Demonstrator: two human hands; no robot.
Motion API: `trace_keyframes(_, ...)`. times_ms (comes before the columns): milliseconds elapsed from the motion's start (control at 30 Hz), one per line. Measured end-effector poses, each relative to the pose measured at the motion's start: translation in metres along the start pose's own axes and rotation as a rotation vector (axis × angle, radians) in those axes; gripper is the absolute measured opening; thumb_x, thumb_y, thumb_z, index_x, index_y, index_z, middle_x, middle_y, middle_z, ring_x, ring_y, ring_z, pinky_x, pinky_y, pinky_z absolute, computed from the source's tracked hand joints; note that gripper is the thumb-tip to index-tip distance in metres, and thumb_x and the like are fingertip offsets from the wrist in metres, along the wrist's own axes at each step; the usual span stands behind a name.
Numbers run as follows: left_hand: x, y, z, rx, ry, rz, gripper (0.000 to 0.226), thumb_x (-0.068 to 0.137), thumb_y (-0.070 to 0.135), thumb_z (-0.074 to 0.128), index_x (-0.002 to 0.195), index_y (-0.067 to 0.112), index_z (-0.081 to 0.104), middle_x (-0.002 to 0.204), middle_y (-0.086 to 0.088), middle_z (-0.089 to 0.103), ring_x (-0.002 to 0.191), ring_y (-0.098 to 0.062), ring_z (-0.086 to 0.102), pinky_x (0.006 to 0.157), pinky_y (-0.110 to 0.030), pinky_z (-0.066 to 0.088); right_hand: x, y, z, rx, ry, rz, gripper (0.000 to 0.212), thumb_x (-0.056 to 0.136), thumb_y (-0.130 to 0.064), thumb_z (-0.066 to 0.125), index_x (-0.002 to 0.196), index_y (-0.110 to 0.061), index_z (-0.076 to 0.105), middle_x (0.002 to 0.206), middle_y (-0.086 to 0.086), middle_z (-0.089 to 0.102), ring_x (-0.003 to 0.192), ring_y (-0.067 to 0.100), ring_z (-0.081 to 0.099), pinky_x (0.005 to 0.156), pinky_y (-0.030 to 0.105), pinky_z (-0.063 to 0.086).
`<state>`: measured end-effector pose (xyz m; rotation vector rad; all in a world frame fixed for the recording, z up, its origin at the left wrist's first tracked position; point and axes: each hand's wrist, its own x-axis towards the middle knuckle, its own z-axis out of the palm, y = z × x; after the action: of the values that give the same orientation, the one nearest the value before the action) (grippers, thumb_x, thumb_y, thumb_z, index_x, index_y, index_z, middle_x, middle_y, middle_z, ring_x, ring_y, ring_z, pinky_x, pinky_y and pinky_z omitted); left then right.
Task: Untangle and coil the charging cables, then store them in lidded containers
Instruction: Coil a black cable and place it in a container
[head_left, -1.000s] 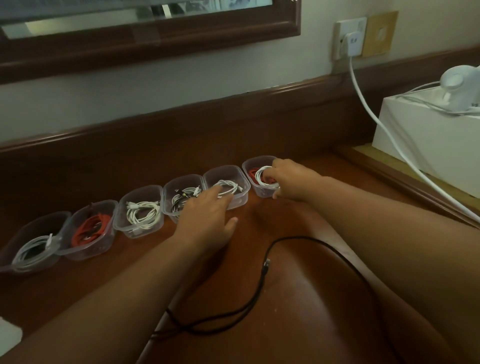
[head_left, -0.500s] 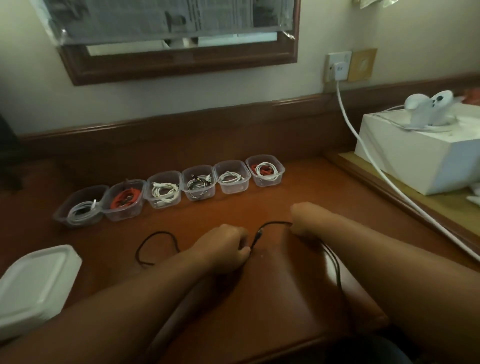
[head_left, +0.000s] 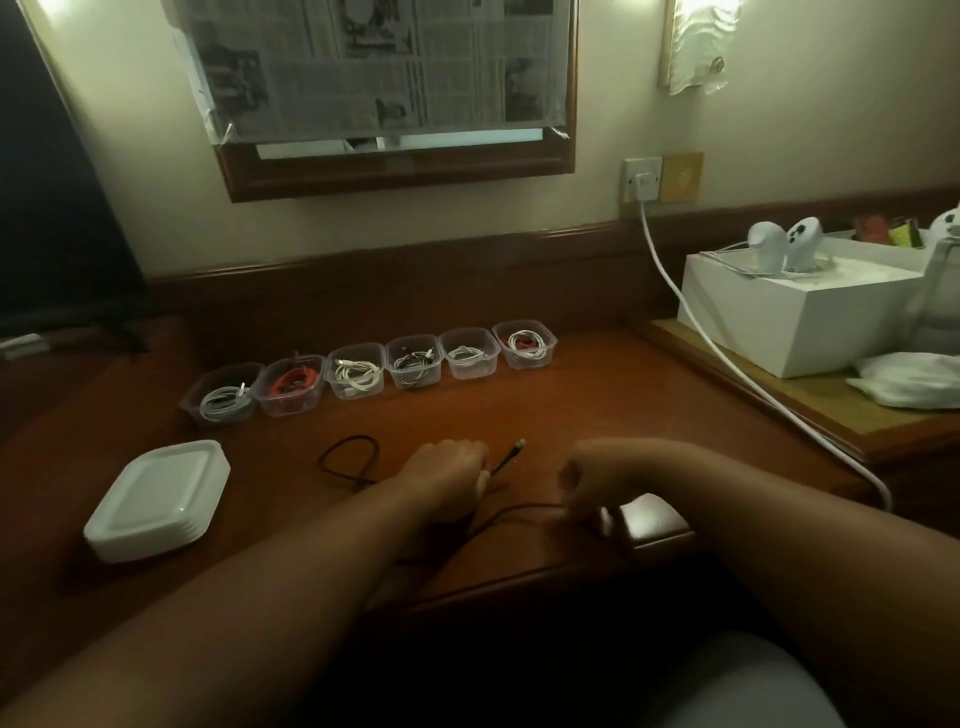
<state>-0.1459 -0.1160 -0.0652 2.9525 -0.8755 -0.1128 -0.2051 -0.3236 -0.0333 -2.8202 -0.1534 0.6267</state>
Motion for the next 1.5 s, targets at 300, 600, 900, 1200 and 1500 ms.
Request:
trace_keyframes(300, -0.045, 0.025, -0.067, -0.391, 0.376, 0.25, 0.009, 0.104, 0.021, 0.047, 0.104, 0.013, 0.052, 0.086, 0.008, 0.053, 0.074, -0.005, 0.051, 0.07, -0.03, 0.045, -0.035, -0.058, -0.032, -0.044, 0.643, -0.245, 0.101, 0.083, -0.045, 0.072, 0.157, -0.023, 0.006, 0.162, 0.004, 0.014, 0.148, 0.028, 0.019, 0.114, 0.041, 0.029)
trace_keyframes(600, -0.072, 0.023, -0.121, -0.988, 0.513, 0.179, 0.013, 0.099, 0.012, 0.056, 0.098, 0.014, 0.069, 0.09, -0.006, 0.072, 0.08, -0.014, 0.07, 0.069, -0.028, 0.057, -0.045, -0.102, -0.056, -0.455, 0.95, -0.319, 0.048, 0.103, -0.03, 0.04, 0.148, -0.015, 0.03, 0.158, 0.009, 0.029, 0.148, 0.026, 0.02, 0.121, 0.045, 0.015)
trace_keyframes(900, -0.081, 0.006, -0.102, -1.389, 0.505, 0.089, 0.027, 0.081, 0.033, 0.066, 0.088, 0.008, 0.063, 0.066, -0.001, 0.052, 0.055, -0.012, 0.04, 0.052, -0.026, 0.031, -0.061, -0.118, -0.057, 1.549, -0.259, -0.474, 0.046, 0.101, -0.031, 0.034, 0.056, -0.022, 0.039, 0.049, -0.005, 0.027, 0.04, 0.011, 0.023, 0.042, 0.024, 0.021)
trace_keyframes(1200, -0.09, 0.029, -0.087, -1.304, 0.378, -0.036, 0.016, 0.096, 0.021, 0.06, 0.1, 0.008, 0.069, 0.068, -0.001, 0.052, 0.055, -0.01, 0.039, 0.05, -0.023, 0.03, -0.041, -0.108, -0.078, 0.322, 0.902, -0.544, 0.017, 0.102, -0.021, 0.047, 0.093, -0.021, 0.061, 0.092, -0.003, 0.067, 0.082, 0.014, 0.063, 0.076, 0.033, 0.053)
trace_keyframes(1500, -0.095, -0.014, -0.112, -1.18, 0.497, 0.013, 0.012, 0.089, 0.026, 0.067, 0.09, 0.015, 0.072, 0.064, 0.009, 0.059, 0.054, -0.005, 0.048, 0.05, -0.021, 0.038, -0.051, -0.104, -0.073, 1.055, -0.29, -0.413, 0.057, 0.103, -0.053, 0.024, 0.062, -0.019, 0.043, 0.054, -0.004, 0.029, 0.044, 0.012, 0.019, 0.043, 0.026, 0.016)
